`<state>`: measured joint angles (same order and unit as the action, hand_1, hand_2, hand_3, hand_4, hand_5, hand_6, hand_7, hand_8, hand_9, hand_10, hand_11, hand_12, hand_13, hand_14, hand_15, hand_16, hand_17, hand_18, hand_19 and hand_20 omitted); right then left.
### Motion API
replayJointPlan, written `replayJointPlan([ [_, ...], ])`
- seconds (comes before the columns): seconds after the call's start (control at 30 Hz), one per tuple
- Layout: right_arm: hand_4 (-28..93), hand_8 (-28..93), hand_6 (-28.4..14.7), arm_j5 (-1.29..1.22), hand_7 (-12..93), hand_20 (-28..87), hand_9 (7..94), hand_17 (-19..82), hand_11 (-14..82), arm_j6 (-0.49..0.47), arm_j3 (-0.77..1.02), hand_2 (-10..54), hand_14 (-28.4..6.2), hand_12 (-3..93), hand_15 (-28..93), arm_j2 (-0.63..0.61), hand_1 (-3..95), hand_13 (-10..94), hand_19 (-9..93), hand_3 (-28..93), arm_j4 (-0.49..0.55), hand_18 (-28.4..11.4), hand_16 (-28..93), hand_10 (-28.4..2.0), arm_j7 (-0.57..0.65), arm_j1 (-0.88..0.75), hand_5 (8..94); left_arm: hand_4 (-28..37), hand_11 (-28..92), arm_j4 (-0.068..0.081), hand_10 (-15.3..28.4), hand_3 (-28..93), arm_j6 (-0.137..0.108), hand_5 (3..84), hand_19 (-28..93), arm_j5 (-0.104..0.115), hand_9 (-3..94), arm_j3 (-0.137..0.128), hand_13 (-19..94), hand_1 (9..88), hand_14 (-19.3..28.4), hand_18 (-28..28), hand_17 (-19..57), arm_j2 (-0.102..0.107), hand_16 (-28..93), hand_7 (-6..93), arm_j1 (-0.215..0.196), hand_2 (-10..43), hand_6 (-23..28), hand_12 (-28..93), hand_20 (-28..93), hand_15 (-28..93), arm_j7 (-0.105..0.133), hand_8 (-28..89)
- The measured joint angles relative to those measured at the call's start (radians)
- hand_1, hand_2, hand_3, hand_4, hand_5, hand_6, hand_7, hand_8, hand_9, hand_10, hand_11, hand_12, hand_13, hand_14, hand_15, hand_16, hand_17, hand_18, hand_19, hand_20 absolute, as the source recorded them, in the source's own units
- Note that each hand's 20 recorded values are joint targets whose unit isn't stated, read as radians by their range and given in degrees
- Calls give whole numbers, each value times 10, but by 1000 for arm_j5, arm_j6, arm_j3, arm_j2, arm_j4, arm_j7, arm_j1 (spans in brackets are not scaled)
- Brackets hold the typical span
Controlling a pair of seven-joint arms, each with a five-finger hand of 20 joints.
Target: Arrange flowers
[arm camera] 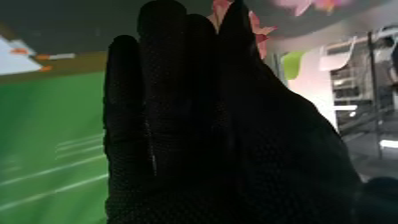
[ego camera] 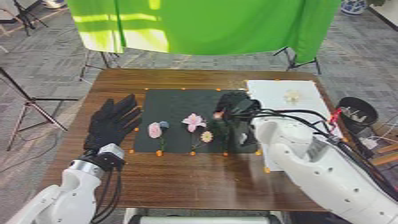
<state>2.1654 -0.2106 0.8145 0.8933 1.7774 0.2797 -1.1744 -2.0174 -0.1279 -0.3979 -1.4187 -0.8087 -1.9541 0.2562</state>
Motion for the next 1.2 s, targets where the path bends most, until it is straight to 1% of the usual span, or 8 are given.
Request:
replayJointPlan([
  [0.2,-283,-124,35,5,142,259,775,277,58,-2,-13,-10,-36,326,228,-1,637,699,588,634,-1,-143,401,-78,1,-3,595,-283,187,0,140,655,-4,364,280,3,218,-1,133,204,143,132,-76,-3,-63,82,2,175,90,48,70,239,3,-73],
  [0.27,-283,-126,35,5,143,250,737,273,67,-2,-13,-24,-36,276,206,-2,632,686,590,634,-1,-144,395,-78,1,-5,585,-283,185,0,140,653,-6,364,281,8,214,-5,118,205,141,133,-77,-4,-66,81,1,176,90,48,70,231,3,-73],
  [0.33,-283,-126,35,5,142,245,723,271,70,-4,-12,-27,-34,260,193,-4,633,678,586,632,0,-144,390,-78,1,-7,578,-283,181,-1,139,658,-12,363,281,16,204,-10,100,201,134,132,-78,-5,-65,80,-2,177,92,46,70,221,5,-73],
  [0.53,-283,-128,34,21,143,229,672,265,98,-39,1,-45,-38,197,158,-7,611,656,579,652,16,-146,379,-83,-2,-20,556,-283,173,-8,134,651,-57,361,280,34,194,-16,82,207,132,132,-80,-2,-60,77,-14,180,94,47,69,212,29,-71],
  [0.63,-283,-128,33,21,144,221,652,262,108,-62,8,-53,-42,168,152,-8,599,646,573,668,21,-148,366,-85,-2,-22,547,-283,172,-9,135,652,-64,360,280,44,192,-21,79,206,132,132,-81,1,-58,77,-21,180,95,49,69,210,37,-70],
  [0.83,-283,-130,28,20,144,202,625,253,103,-88,35,-93,-50,152,160,-10,577,625,543,706,37,-150,326,-92,-3,-27,527,-283,183,-11,145,664,-73,364,287,62,208,-20,95,202,141,134,-83,5,-54,78,-23,180,100,55,70,225,48,-69],
  [0.97,-283,-122,19,12,132,200,595,238,95,-115,69,-95,-65,148,183,-13,554,593,506,732,49,-150,251,-96,0,-33,513,-283,186,-13,149,665,-77,367,290,69,216,-20,102,207,143,136,-83,8,-58,81,-24,177,101,56,68,233,56,-69],
  [1.2,-283,-123,9,-25,128,191,539,221,75,-185,119,-95,-84,144,170,-17,477,537,489,742,55,-160,233,-113,14,-36,477,-283,187,-19,151,662,-80,369,294,76,220,-26,106,209,147,137,-84,8,-62,81,-36,176,102,57,66,241,59,-70],
])
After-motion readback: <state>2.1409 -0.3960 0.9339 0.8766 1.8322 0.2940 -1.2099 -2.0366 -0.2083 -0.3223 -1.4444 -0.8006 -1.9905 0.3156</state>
